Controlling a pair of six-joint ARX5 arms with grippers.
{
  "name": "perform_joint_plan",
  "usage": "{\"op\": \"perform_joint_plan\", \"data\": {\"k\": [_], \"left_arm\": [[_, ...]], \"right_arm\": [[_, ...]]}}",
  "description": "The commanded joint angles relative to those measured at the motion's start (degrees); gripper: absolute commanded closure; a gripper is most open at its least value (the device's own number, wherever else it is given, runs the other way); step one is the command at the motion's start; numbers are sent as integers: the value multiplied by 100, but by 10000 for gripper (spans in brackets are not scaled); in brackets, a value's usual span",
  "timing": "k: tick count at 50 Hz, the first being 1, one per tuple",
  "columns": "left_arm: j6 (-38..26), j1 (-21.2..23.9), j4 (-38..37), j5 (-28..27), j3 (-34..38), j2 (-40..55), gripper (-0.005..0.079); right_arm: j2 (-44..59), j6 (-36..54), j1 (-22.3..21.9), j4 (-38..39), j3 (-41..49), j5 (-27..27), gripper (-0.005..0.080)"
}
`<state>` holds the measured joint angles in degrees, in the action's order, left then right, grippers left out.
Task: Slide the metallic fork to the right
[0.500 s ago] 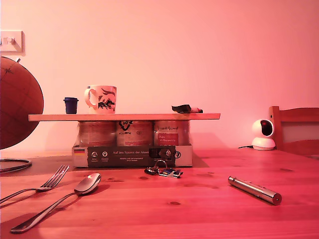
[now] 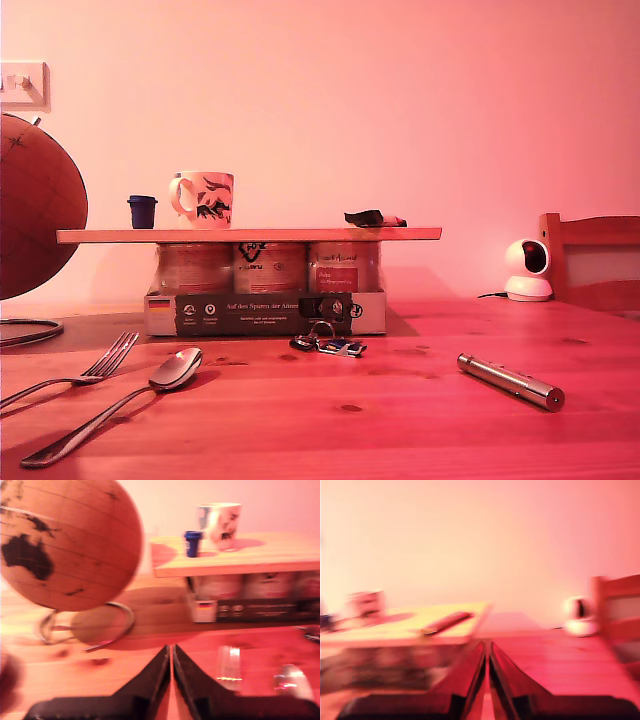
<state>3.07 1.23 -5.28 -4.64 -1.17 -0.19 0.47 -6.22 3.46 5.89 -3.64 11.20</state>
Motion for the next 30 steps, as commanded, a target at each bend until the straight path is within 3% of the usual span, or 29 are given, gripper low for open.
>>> {"op": "perform_joint_plan", "data": {"k": [1,9,14,30], "left_arm": [[883,4,94,-144,-48,-55,766],[1373,4,280,-743,-48,-55,766],[1419,7,444,-1121,-48,-55,766],[1565,7,225,-1460,-234,83,766]], "right_arm": [[-35,-162,35,4,-37,326,765],[-35,-461,352,-481,-111,1290,765],[-35,-472,680,-813,-118,1565,765],[-35,-426,2282,-1272,-131,1373,765]]}}
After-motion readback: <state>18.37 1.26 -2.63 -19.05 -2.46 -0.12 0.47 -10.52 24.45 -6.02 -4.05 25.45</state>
